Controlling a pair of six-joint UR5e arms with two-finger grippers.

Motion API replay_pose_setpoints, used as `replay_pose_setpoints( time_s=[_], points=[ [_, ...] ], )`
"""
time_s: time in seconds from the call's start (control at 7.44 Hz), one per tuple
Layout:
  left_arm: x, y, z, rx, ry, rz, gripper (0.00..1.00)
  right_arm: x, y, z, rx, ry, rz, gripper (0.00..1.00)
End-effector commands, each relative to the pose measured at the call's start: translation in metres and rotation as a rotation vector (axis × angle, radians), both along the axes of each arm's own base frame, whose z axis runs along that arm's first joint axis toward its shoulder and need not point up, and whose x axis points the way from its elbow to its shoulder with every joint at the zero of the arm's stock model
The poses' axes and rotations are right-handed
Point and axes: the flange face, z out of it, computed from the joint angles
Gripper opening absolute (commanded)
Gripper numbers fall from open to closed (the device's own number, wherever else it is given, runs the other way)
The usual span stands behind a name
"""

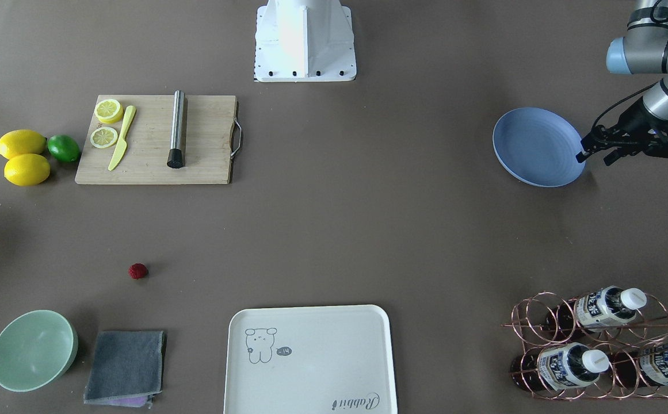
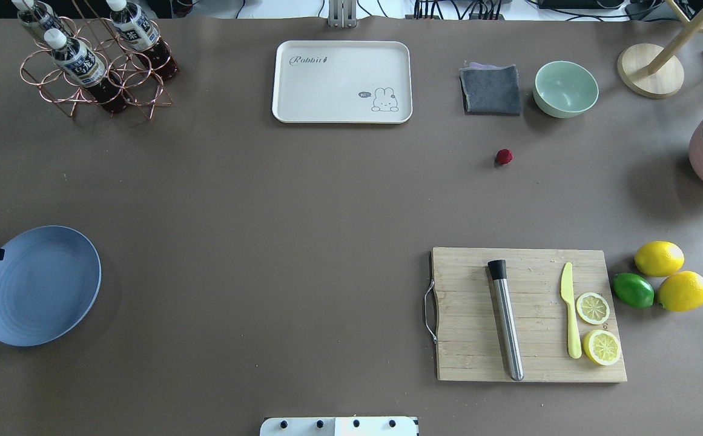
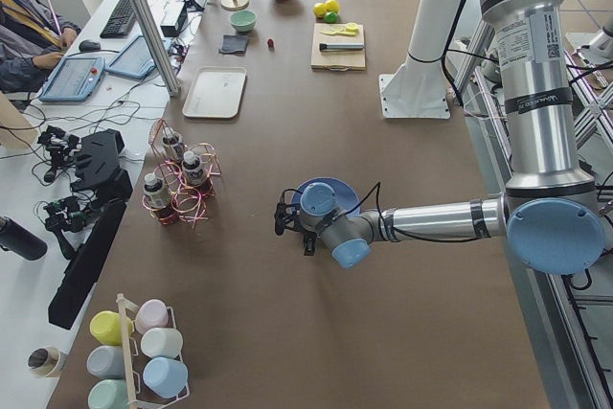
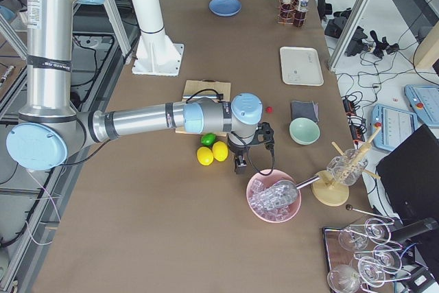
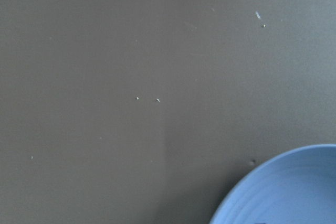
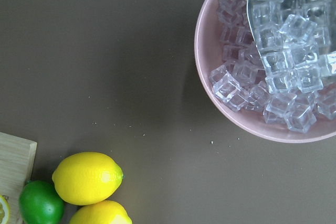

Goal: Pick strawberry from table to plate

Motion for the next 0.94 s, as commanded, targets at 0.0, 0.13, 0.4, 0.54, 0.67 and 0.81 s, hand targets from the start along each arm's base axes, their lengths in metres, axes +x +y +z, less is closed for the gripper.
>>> replay_pose_setpoints(
  time_s=[0.0, 0.13, 0.4, 0.54, 0.67, 0.81],
  points=[
    [0.010, 0.006, 0.002, -0.007, 0.015, 0.012, 0.76, -0.002, -0.001, -0.001, 0.002, -0.001, -0.004, 1.00],
    [0.011, 0.008, 0.004, -0.010, 0.012, 0.017, 0.70, -0.005, -0.001, -0.001, -0.002, 0.000, -0.007, 1.00],
    [0.018, 0.011, 0.005, -0.011, 0.011, 0.035, 0.55, -0.010, -0.002, -0.003, -0.012, -0.001, 0.003, 1.00],
    [0.018, 0.011, 0.005, -0.013, 0.011, 0.035, 0.42, -0.012, -0.003, -0.004, -0.010, 0.000, 0.000, 1.00],
    [0.018, 0.011, 0.005, -0.013, 0.011, 0.035, 0.24, -0.013, -0.004, -0.005, -0.007, 0.000, -0.002, 1.00],
    [0.018, 0.012, 0.006, -0.015, 0.008, 0.035, 0.00, -0.014, -0.007, -0.008, -0.010, 0.000, 0.003, 1.00]
  ],
)
